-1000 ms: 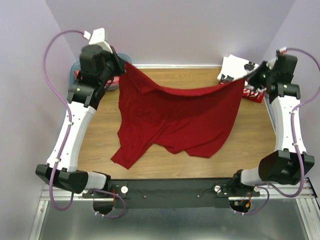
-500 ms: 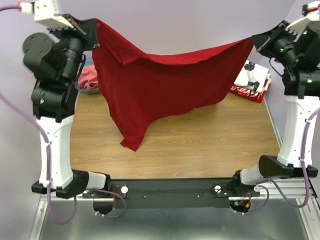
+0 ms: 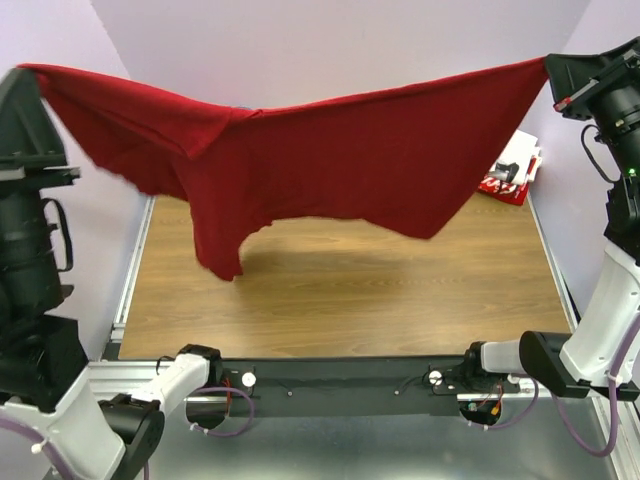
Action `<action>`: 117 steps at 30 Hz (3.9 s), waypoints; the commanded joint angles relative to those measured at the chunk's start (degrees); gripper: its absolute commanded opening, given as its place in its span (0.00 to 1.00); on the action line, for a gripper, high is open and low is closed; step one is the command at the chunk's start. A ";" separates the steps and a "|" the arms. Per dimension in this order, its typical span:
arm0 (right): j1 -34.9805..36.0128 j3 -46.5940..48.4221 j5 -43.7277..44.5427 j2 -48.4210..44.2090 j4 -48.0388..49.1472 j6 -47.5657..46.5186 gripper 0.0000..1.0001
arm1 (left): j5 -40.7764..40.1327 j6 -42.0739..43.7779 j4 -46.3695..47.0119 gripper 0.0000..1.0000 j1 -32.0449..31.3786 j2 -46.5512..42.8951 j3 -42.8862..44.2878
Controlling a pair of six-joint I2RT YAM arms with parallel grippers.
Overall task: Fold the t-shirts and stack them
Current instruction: Flatten the tshirt out
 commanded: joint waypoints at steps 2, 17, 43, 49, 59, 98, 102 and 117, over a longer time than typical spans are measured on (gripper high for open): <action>0.12 0.86 3.58 2.79 -0.55 -0.67 0.01 | -0.19 2.03 4.13 0.00 0.35 3.64 -0.35; 0.12 -8.81 7.53 8.68 6.75 -3.13 0.01 | 10.02 2.11 5.45 0.00 0.35 20.08 -2.46; 0.12 -13.56 11.40 -10.74 4.56 -4.01 0.01 | 9.75 6.77 5.36 0.00 0.35 -8.73 -13.89; 0.12 -9.95 17.01 -13.02 3.33 -5.15 0.01 | 11.94 8.80 5.27 0.00 0.35 -9.36 -10.02; 0.21 -20.57 24.49 -13.73 6.48 -4.54 0.00 | 21.61 7.13 13.35 0.00 0.35 -1.99 -18.00; 10.30 -62.41 17.74 14.67 24.86 1.26 1.00 | 11.87 -11.50 9.23 0.98 -9.32 26.69 -55.96; 18.20 -69.60 16.59 12.56 24.68 5.99 1.00 | 6.95 -17.03 6.77 0.98 -10.72 20.37 -67.99; 29.48 -83.78 22.47 12.64 24.68 17.08 1.00 | 7.82 -20.91 6.94 0.98 -12.83 24.99 -80.51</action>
